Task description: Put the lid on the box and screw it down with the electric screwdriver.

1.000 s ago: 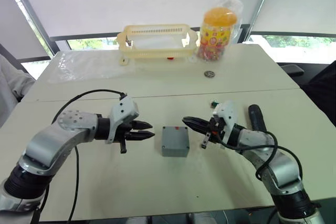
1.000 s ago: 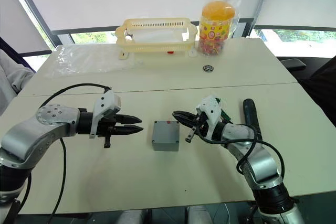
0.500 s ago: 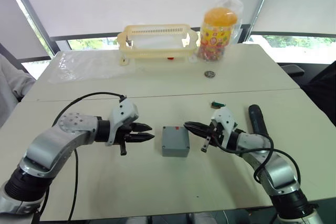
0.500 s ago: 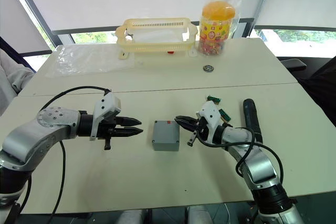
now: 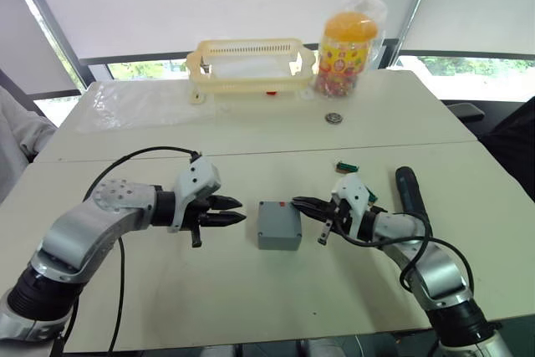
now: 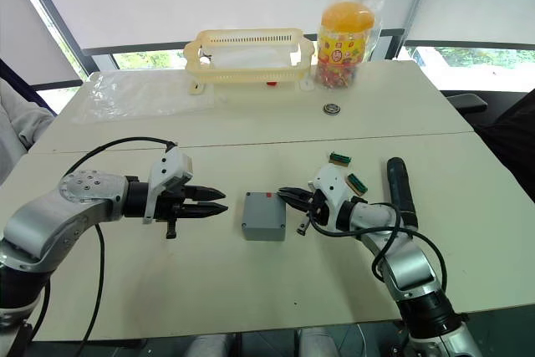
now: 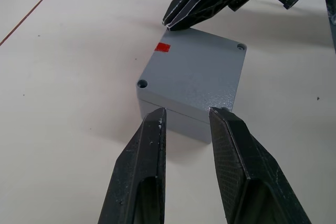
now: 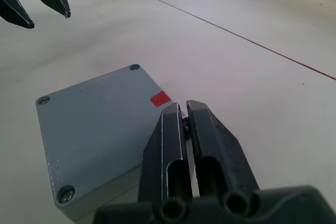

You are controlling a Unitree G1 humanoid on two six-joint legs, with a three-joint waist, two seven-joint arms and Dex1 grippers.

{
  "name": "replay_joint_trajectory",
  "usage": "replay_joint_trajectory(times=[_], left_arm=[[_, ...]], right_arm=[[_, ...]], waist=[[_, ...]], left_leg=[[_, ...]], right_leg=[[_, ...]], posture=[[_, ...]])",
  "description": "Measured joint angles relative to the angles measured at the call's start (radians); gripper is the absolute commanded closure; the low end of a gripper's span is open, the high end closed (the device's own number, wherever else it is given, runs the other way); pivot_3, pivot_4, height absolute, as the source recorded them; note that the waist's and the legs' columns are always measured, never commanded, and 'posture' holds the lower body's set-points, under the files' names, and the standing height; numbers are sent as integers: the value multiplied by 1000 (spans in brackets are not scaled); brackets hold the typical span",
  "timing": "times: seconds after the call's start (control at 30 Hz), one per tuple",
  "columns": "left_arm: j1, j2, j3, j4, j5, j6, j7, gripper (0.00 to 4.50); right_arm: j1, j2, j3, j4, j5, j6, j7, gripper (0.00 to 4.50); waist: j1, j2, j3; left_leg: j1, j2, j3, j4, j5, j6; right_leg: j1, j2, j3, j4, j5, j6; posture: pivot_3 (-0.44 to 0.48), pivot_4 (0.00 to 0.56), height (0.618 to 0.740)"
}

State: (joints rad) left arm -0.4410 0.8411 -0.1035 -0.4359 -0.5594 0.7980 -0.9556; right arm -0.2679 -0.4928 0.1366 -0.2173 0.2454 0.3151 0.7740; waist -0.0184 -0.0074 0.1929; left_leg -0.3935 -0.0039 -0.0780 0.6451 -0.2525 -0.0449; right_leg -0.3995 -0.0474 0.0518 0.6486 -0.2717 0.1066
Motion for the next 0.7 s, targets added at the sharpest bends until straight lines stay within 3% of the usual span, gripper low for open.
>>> replay_joint_trajectory(times=[0.2,0.23,0.43,0.53,0.7], left_arm=[[-1,0,0,0,1,0,-4,3255],[-2,0,0,0,1,0,-5,3255],[-59,-10,-2,24,1,-4,-42,3255],[-112,-45,-2,37,-16,-5,-62,3255],[-179,-99,-34,33,-25,-28,-97,3255]], right_arm=[[-11,-1,-7,4,-3,-12,1,405],[-11,-3,-12,4,-1,-12,3,57],[-18,-65,-95,-105,82,80,13,57],[-104,-127,-226,-158,222,299,-33,57],[-254,-491,-408,-112,423,817,-16,57]], waist=[[0,0,0],[0,0,0],[4,0,0],[4,0,0],[9,0,0]], left_leg=[[0,0,0,0,0,0],[0,0,0,0,0,0],[0,0,0,0,0,0],[0,0,0,1,0,0],[-2,-1,0,0,-1,1]], right_leg=[[0,0,0,0,0,0],[0,0,0,0,0,0],[0,0,0,0,0,0],[0,-1,0,0,0,0],[1,-2,-1,-3,-2,-3]], posture=[[0,150,740],[0,150,740],[0,150,740],[0,150,740],[0,150,740]])
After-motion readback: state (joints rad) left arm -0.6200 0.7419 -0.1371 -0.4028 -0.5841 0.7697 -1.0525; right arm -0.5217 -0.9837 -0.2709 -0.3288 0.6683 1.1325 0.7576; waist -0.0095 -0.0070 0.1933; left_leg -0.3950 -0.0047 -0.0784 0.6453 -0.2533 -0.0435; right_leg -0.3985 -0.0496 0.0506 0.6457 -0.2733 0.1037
